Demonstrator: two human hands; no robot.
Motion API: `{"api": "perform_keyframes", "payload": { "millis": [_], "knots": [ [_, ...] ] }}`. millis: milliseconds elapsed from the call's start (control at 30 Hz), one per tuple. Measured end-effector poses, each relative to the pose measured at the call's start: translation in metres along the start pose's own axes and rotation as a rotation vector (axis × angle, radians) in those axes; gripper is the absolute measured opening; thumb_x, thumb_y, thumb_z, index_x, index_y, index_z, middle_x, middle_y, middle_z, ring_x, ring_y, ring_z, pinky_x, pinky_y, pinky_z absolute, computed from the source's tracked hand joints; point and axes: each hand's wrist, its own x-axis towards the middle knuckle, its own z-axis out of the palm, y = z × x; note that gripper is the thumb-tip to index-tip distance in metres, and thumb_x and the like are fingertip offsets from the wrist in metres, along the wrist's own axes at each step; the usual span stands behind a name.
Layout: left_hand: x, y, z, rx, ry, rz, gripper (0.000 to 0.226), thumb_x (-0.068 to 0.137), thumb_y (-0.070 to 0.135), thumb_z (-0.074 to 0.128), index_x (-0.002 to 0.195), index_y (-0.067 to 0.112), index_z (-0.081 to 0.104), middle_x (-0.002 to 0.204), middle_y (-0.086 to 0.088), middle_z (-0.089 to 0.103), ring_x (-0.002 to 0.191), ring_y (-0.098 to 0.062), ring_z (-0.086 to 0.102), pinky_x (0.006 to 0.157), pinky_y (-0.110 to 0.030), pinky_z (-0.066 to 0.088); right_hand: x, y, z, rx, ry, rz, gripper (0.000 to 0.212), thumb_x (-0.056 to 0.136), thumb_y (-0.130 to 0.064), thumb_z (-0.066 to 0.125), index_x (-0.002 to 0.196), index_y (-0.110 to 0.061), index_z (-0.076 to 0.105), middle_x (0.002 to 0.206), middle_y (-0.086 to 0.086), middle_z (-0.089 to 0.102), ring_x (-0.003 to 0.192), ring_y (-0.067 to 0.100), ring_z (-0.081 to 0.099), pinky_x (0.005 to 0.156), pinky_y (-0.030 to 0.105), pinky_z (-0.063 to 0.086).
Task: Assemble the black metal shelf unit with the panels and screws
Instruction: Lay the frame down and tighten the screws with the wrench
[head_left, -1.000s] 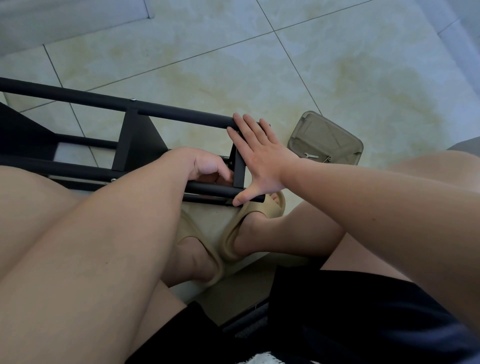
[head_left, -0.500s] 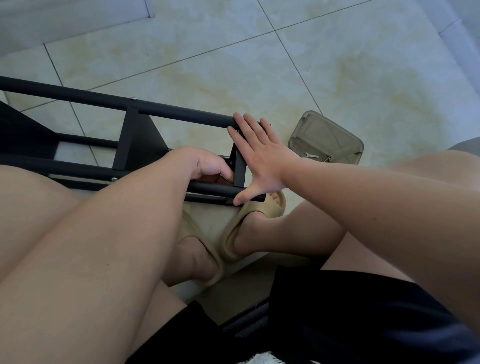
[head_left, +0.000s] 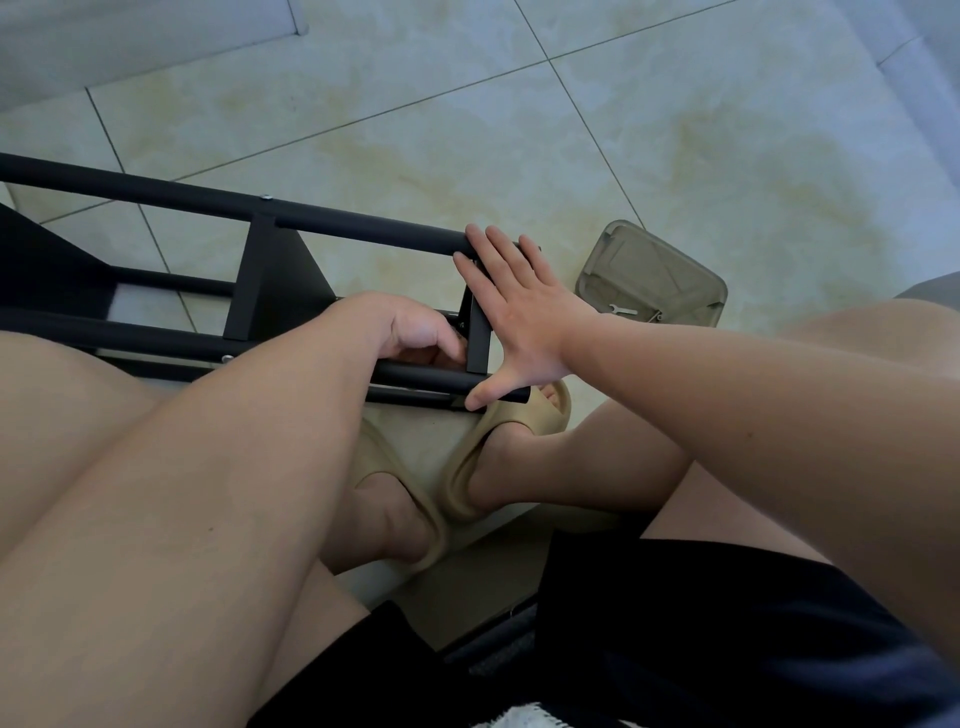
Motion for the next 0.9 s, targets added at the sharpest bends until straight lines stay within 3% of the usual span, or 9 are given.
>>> {"api": "perform_keyframes", "payload": {
  "millis": [133, 200, 300, 467, 567, 633, 767, 833, 900],
  "knots": [
    [-0.004, 0.001, 0.003, 0.006, 0.07, 0.014, 0.023, 0.092, 0.004, 0.054, 0.103, 0.009, 0.073, 0.09, -0.005, 0.076, 0.084, -0.021, 0.07, 0.077, -0.028, 0.054, 0.003, 0.001, -0.004, 0.015, -0.044, -0.007, 0.159, 0.048, -0.106, 0.039, 0.159, -0.005, -0.014, 0.163, 0.021, -0.026, 0.152, 0.037, -0.024, 0.124, 0.053, -0.012],
    [-0.006, 0.004, 0.002, 0.095, 0.26, 0.007, 0.017, 0.09, 0.009, 0.059, 0.098, 0.01, 0.074, 0.086, -0.003, 0.076, 0.085, -0.024, 0.07, 0.079, -0.031, 0.056, 0.003, 0.004, -0.008, 0.041, -0.069, -0.02, 0.158, 0.049, -0.104, 0.045, 0.158, -0.007, -0.016, 0.163, 0.019, -0.028, 0.151, 0.035, -0.026, 0.123, 0.051, -0.014],
    [-0.019, 0.012, -0.01, 0.36, 0.453, -0.071, 0.021, 0.09, 0.022, 0.065, 0.11, 0.017, 0.072, 0.103, 0.004, 0.075, 0.096, -0.018, 0.072, 0.093, -0.038, 0.056, 0.001, 0.012, -0.015, 0.149, -0.077, -0.048, 0.146, 0.06, -0.095, 0.053, 0.159, -0.014, -0.017, 0.166, 0.011, -0.025, 0.153, 0.028, -0.023, 0.124, 0.046, -0.013],
    [-0.064, 0.042, -0.028, 0.606, 0.538, -0.065, 0.02, 0.091, 0.021, 0.061, 0.104, 0.015, 0.074, 0.1, 0.0, 0.074, 0.095, -0.02, 0.072, 0.088, -0.037, 0.056, 0.003, 0.031, -0.032, 0.404, -0.011, 0.08, 0.11, 0.087, -0.057, 0.069, 0.162, -0.023, -0.004, 0.168, 0.009, 0.017, 0.155, 0.029, 0.014, 0.125, 0.045, 0.015],
    [-0.082, 0.069, -0.037, 0.817, 0.725, 0.098, 0.014, 0.088, 0.011, 0.061, 0.094, 0.014, 0.073, 0.103, -0.003, 0.074, 0.096, -0.024, 0.067, 0.08, -0.031, 0.051, 0.012, 0.043, -0.042, 0.479, -0.084, 0.199, 0.09, 0.091, -0.047, 0.07, 0.16, -0.017, 0.021, 0.157, 0.01, 0.041, 0.142, 0.03, 0.04, 0.114, 0.038, 0.034],
    [-0.091, 0.087, -0.045, 0.985, 0.83, 0.148, 0.011, 0.089, 0.02, 0.066, 0.099, 0.021, 0.067, 0.11, 0.0, 0.069, 0.099, -0.024, 0.061, 0.08, -0.031, 0.046, 0.02, 0.048, -0.045, 0.449, -0.136, 0.228, 0.078, 0.09, -0.047, 0.071, 0.153, -0.018, 0.036, 0.144, 0.009, 0.054, 0.128, 0.031, 0.052, 0.1, 0.035, 0.041],
    [-0.09, 0.099, -0.067, 1.172, 0.637, -0.028, 0.048, 0.092, 0.052, 0.061, 0.131, 0.024, 0.058, 0.131, 0.003, 0.058, 0.119, -0.026, 0.055, 0.099, -0.039, 0.044, 0.035, 0.053, -0.048, 0.39, -0.218, 0.248, 0.056, 0.09, -0.049, 0.071, 0.133, -0.018, 0.054, 0.111, 0.002, 0.06, 0.1, 0.025, 0.055, 0.079, 0.032, 0.039],
    [-0.085, 0.092, -0.078, 1.127, 0.527, -0.093, 0.054, 0.095, 0.065, 0.044, 0.129, 0.026, 0.062, 0.131, 0.006, 0.059, 0.122, -0.024, 0.054, 0.105, -0.042, 0.04, 0.042, 0.056, -0.048, 0.358, -0.236, 0.246, 0.044, 0.094, -0.047, 0.066, 0.123, -0.015, 0.06, 0.102, 0.002, 0.059, 0.092, 0.024, 0.053, 0.074, 0.031, 0.037],
    [-0.079, 0.085, -0.086, 1.061, 0.456, -0.176, 0.06, 0.096, 0.07, 0.034, 0.118, 0.025, 0.067, 0.115, 0.012, 0.068, 0.116, -0.02, 0.059, 0.103, -0.04, 0.041, 0.049, 0.059, -0.049, 0.365, -0.258, 0.246, 0.035, 0.097, -0.043, 0.063, 0.115, -0.013, 0.064, 0.099, 0.005, 0.063, 0.088, 0.025, 0.055, 0.071, 0.032, 0.039]
  ]
}}
